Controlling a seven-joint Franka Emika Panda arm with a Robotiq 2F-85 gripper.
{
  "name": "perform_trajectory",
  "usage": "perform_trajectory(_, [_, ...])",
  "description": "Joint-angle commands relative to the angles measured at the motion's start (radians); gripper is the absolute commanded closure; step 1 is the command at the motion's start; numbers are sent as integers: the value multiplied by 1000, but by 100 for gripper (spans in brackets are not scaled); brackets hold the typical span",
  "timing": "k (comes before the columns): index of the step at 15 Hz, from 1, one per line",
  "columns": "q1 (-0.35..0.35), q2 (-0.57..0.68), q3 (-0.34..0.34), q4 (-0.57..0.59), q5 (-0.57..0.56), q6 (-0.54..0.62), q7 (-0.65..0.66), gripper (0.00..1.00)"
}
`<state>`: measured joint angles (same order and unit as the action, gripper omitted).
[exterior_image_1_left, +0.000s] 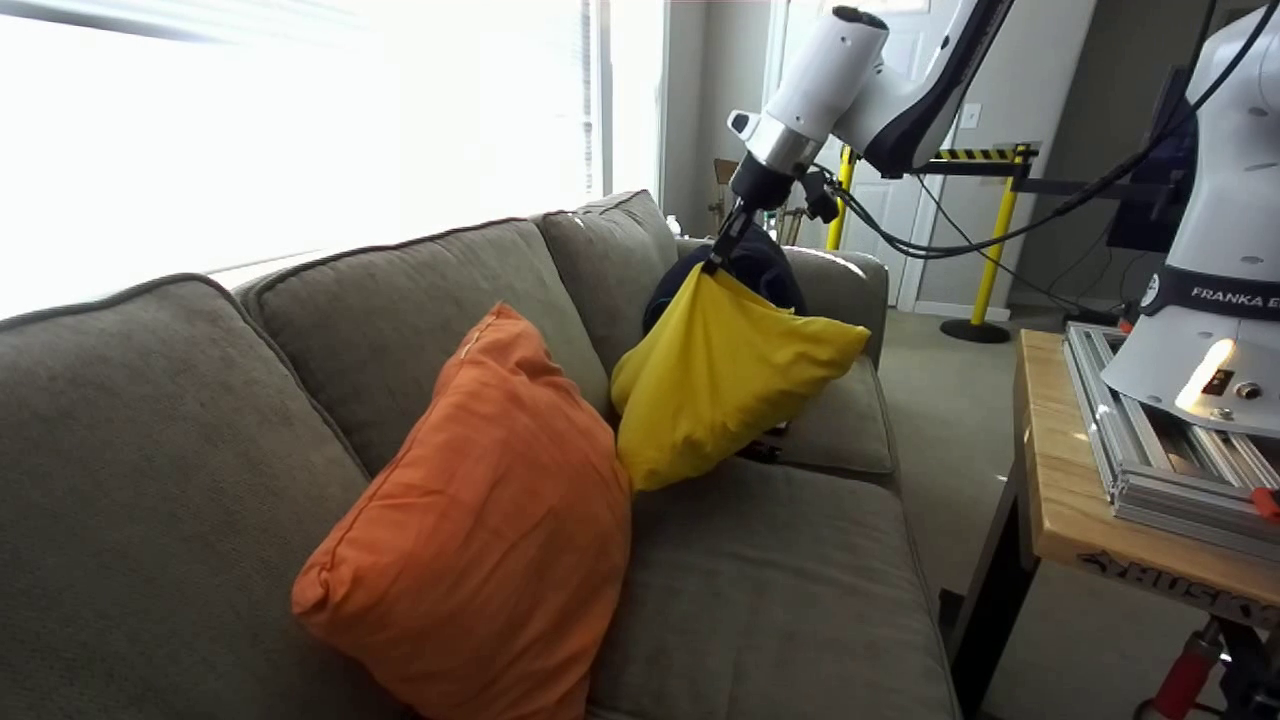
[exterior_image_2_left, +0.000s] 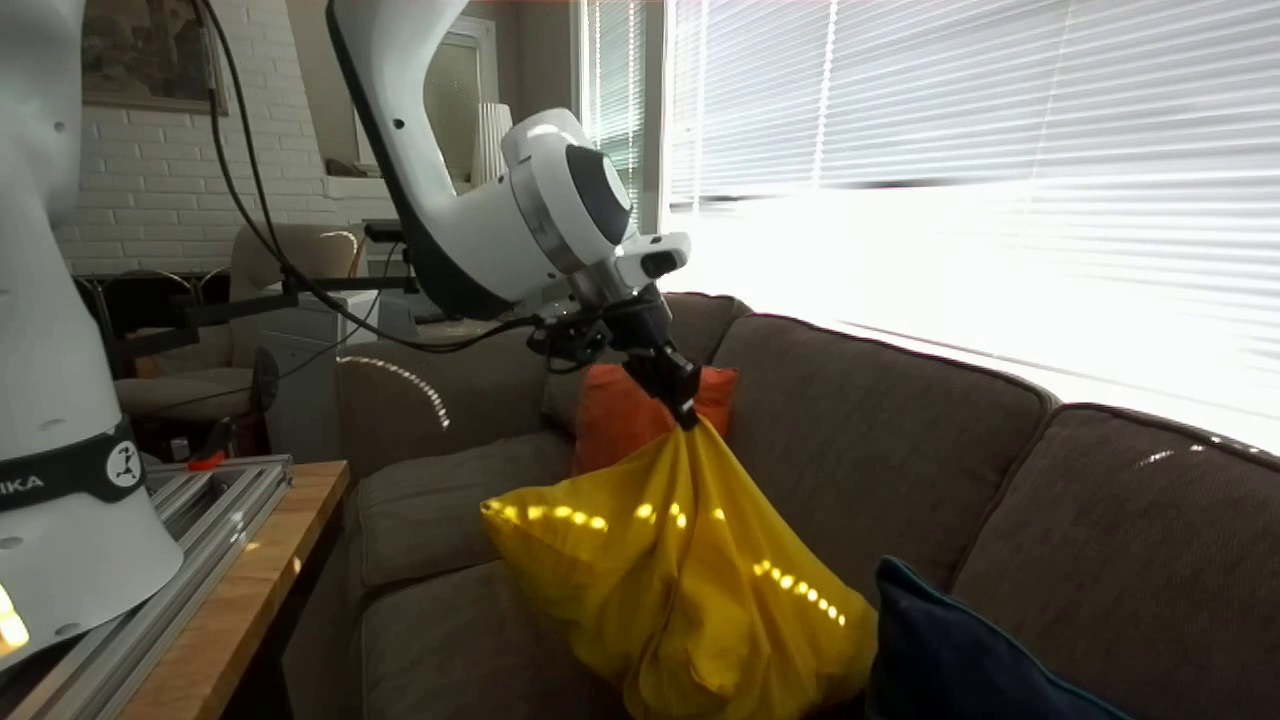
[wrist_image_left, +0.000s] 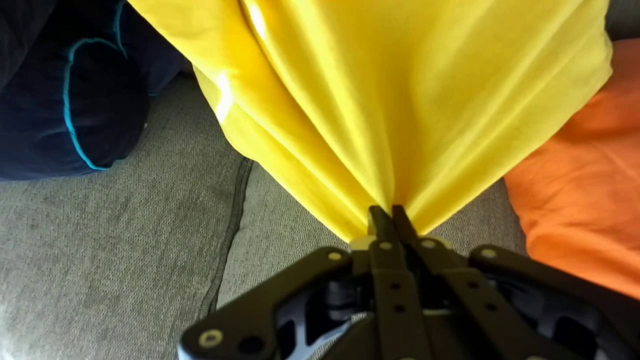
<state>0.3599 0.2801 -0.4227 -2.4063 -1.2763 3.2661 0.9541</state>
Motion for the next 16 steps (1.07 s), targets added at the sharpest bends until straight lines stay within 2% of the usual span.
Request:
perform_trajectory(1, [-9, -172, 39, -85, 22, -80, -46, 100])
perform_trajectory(7, [-2, -331, 100, -147, 183, -142, -164, 100])
perform_trajectory(9, [10, -388, 100, -112, 200, -175, -133, 100])
perform_trajectory(12, [-10, -431, 112, -18, 102, -190, 24, 100])
perform_trajectory(16, [-75, -446, 181, 110, -193, -258, 316, 100])
